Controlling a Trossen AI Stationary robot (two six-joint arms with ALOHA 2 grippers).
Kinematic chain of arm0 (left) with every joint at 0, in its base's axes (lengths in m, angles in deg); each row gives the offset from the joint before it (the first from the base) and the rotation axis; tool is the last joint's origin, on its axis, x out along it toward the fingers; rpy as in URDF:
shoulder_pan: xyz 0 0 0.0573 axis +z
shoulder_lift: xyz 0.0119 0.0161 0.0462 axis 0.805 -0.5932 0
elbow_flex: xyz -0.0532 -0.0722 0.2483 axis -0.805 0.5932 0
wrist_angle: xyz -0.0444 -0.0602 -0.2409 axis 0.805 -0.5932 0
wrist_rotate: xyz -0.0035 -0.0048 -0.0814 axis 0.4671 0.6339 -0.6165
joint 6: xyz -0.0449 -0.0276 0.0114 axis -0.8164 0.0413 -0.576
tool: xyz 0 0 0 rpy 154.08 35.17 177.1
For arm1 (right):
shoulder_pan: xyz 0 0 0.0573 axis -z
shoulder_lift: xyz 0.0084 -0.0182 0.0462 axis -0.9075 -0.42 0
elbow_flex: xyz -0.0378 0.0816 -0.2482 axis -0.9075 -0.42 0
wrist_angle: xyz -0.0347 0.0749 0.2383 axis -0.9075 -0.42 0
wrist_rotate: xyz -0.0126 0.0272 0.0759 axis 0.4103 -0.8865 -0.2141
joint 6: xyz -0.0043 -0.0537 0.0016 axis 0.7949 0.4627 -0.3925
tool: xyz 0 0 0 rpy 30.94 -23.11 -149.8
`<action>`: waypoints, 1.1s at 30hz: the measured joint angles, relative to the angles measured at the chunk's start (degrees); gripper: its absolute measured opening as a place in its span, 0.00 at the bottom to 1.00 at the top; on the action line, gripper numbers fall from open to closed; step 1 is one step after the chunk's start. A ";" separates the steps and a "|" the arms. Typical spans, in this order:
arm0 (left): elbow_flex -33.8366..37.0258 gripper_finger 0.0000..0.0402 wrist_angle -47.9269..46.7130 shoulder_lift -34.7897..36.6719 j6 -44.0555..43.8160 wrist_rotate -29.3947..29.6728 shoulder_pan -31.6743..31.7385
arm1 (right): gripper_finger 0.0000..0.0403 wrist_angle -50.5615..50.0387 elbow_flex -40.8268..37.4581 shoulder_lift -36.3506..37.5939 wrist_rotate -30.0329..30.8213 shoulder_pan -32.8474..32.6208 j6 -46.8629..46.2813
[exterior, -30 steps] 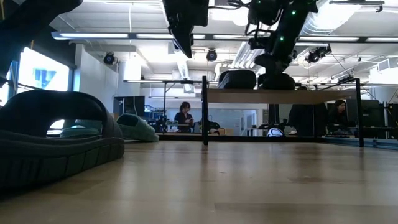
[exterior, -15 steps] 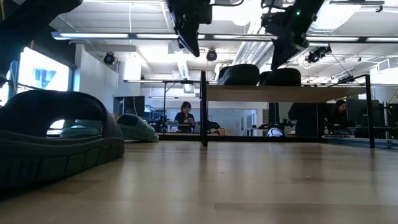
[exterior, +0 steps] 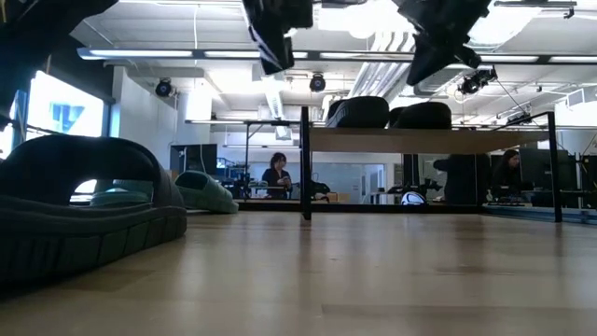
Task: Pick and place slides into the shelf
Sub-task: Put the black slipper on the shelf
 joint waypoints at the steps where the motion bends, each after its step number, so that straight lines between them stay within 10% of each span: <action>1: 1.43 0.07 0.12 0.04 -0.32 1.67 -0.78 | 0.00 0.50 0.05 0.55 0.01 0.32 -0.87; 15: 22.67 0.00 24.55 0.84 -12.45 12.99 -10.84 | 0.00 -7.47 0.08 1.73 -4.99 2.87 -0.94; 33: 29.36 0.00 38.20 1.07 -15.39 21.21 -9.93 | 0.00 -10.76 -0.07 -4.08 -8.34 3.17 3.02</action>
